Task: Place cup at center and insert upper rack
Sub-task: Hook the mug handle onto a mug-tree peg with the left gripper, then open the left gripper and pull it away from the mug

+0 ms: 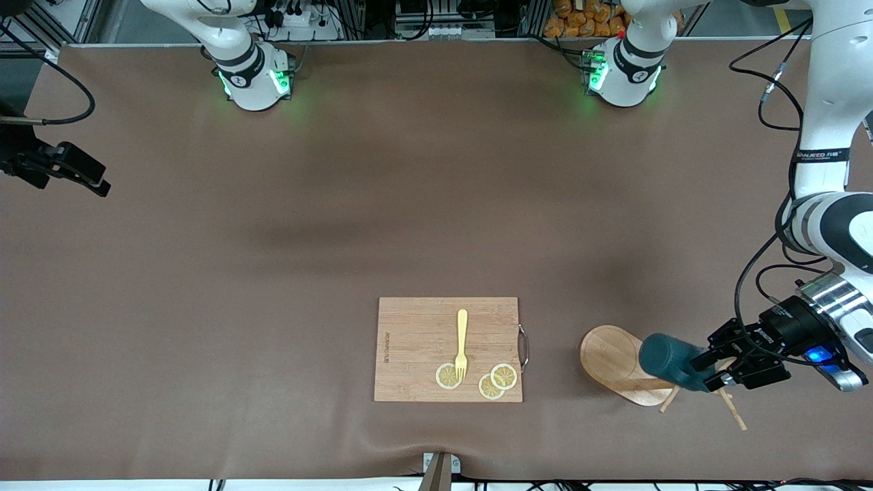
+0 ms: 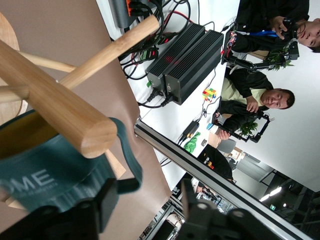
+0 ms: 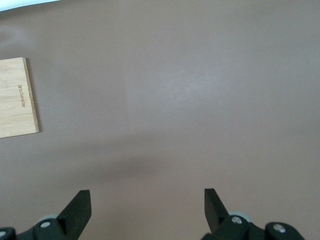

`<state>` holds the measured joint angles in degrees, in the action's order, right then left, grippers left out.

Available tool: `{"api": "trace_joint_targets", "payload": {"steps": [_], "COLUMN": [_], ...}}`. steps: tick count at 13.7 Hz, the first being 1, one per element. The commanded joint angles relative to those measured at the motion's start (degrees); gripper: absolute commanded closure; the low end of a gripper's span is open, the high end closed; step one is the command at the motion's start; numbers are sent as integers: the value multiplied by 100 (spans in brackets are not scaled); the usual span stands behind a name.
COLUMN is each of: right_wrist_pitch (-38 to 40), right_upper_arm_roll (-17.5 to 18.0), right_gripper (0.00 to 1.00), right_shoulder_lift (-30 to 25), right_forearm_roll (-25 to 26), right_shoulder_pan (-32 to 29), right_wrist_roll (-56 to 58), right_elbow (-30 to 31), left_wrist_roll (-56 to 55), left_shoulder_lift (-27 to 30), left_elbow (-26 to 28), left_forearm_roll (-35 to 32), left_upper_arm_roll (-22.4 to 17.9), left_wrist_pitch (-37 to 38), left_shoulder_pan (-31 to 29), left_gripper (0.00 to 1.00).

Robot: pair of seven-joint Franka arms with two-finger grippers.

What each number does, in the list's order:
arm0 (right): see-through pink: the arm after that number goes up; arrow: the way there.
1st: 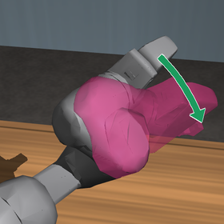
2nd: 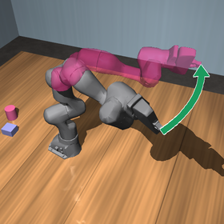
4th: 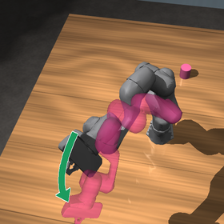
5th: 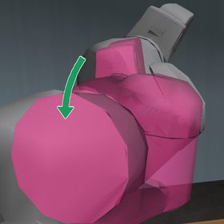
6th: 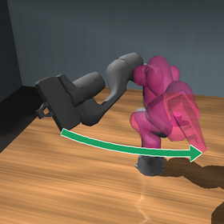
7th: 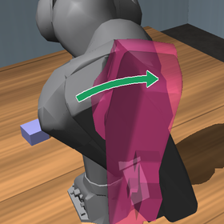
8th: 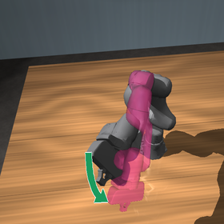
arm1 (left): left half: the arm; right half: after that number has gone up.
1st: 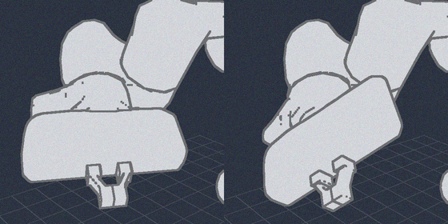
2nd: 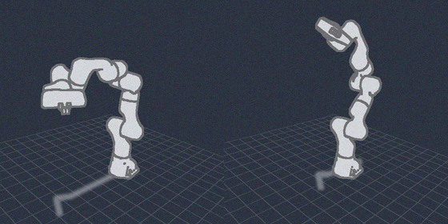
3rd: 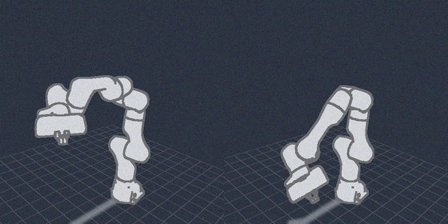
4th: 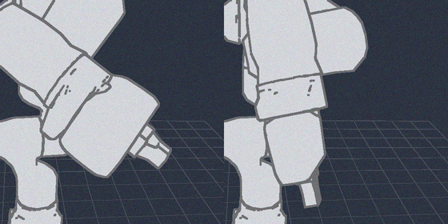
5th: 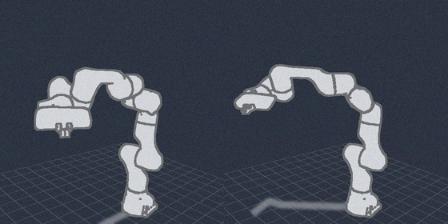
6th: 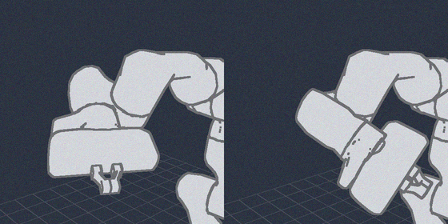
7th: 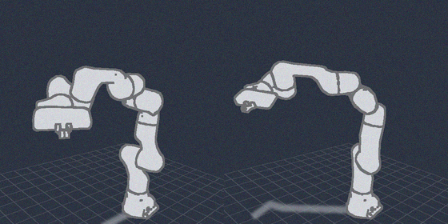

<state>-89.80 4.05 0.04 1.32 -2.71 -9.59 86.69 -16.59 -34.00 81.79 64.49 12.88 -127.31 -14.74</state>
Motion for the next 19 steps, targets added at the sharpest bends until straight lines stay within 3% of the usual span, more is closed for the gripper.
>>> {"api": "trace_joint_targets", "payload": {"steps": [1, 7, 12, 15, 19], "right_wrist_pitch": [77, 68, 77, 68, 68], "right_upper_arm_roll": [26, 26, 26, 26, 26], "right_gripper": [0, 0, 0, 0, 0], "right_shoulder_lift": [23, 23, 23, 23, 14], "right_forearm_roll": [18, 18, 18, 18, 9], "right_shoulder_pan": [-54, -54, -54, -54, -54], "right_wrist_roll": [18, 18, 10, 10, 10], "right_elbow": [-99, -99, -99, -99, -99], "left_wrist_roll": [191, 200, 112, 69, 156], "left_shoulder_lift": [43, 262, 806, 1202, 1747], "left_elbow": [-23, -14, 56, 126, 364], "left_forearm_roll": [72, -533, -2218, -3800, -5084], "left_upper_arm_roll": [31, 22, 66, 162, 206], "left_wrist_pitch": [-22, -22, 74, 171, 1223], "left_shoulder_pan": [-29, -38, 6, 190, 234], "left_gripper": [0, 0, 0, 0, 0]}}
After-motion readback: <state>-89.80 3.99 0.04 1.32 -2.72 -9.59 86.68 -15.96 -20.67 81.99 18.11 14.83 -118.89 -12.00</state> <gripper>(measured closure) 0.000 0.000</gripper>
